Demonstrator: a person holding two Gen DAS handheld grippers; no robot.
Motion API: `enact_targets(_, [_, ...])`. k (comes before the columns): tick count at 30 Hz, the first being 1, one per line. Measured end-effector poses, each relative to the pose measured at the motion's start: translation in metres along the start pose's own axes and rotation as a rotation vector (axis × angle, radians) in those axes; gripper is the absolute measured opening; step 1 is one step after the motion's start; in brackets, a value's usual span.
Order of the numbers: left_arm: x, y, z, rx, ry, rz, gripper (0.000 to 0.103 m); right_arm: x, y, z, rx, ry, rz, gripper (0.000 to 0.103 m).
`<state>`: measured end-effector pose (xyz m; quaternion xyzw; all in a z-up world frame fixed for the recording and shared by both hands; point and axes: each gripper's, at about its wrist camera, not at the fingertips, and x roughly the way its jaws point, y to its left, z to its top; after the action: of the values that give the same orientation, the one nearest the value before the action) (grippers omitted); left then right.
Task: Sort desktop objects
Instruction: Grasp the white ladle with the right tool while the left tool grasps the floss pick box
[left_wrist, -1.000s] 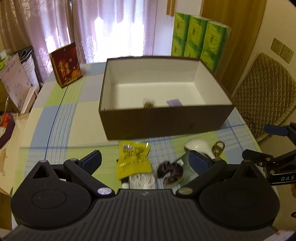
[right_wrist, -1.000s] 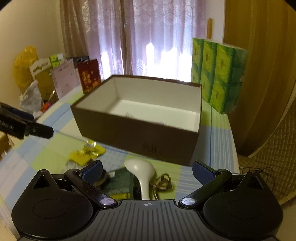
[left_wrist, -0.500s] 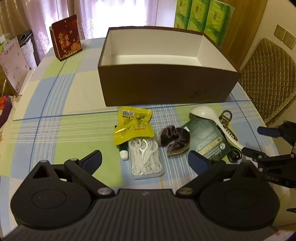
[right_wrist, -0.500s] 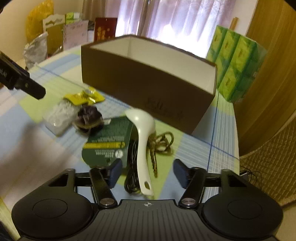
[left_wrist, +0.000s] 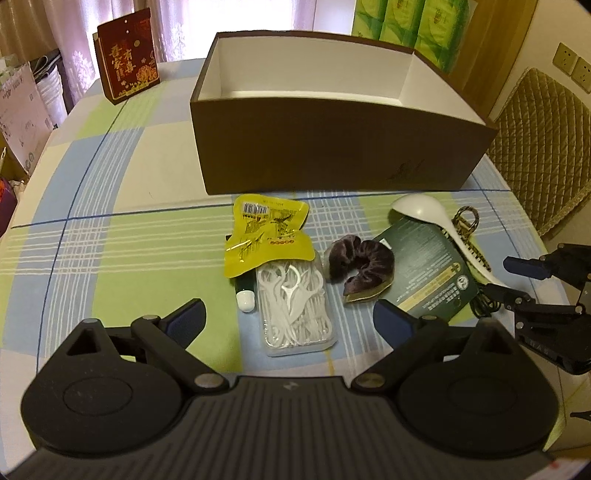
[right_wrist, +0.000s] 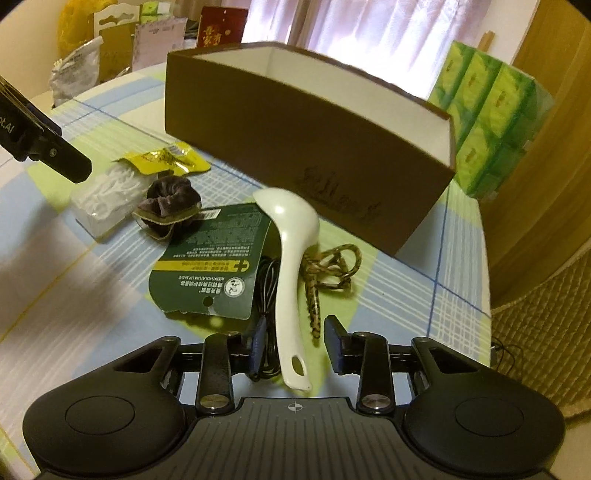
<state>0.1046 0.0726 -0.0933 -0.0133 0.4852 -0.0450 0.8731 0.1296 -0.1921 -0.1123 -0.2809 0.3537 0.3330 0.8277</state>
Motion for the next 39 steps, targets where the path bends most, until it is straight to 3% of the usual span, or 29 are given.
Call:
enact_targets(5, [0.011,0.002,-0.001,-0.006,0.026,0.004,0.095,0.006,0.0,0.001,-0.001,-0.017,0.016,0.026])
enact_targets(7, [0.014,0.002,-0.001,-0.008,0.031,0.003,0.095,0.008,-0.001,0.003,0.008,-0.013,0.036,0.011])
enact_targets(12, [0.018,0.002,-0.002,-0.003,0.037,0.003,0.095,0.009,-0.008,0.008,0.088,0.018,0.08,0.008])
enact_targets(15, [0.02,0.002,-0.003,0.008,0.037,0.007,0.094,0.008,-0.024,0.008,0.252,0.058,0.153,0.0])
enact_targets(19, [0.02,0.001,-0.006,0.022,0.036,0.004,0.092,0.008,-0.057,-0.007,0.594,0.096,0.318,0.0])
enact_targets(27, [0.026,-0.006,-0.008,0.066,0.034,-0.01,0.088,-0.005,-0.075,-0.035,0.862,0.08,0.476,0.0])
enact_targets(35, [0.05,-0.01,-0.007,0.075,0.086,0.031,0.07,-0.019,-0.086,-0.052,0.994,0.025,0.537,0.0])
enact_targets(38, [0.058,-0.01,-0.009,0.069,0.111,0.032,0.054,-0.022,-0.088,-0.054,1.002,0.019,0.536,0.0])
enact_targets(39, [0.06,-0.01,-0.01,0.069,0.115,0.035,0.054,-0.023,-0.088,-0.055,1.005,0.02,0.537,0.0])
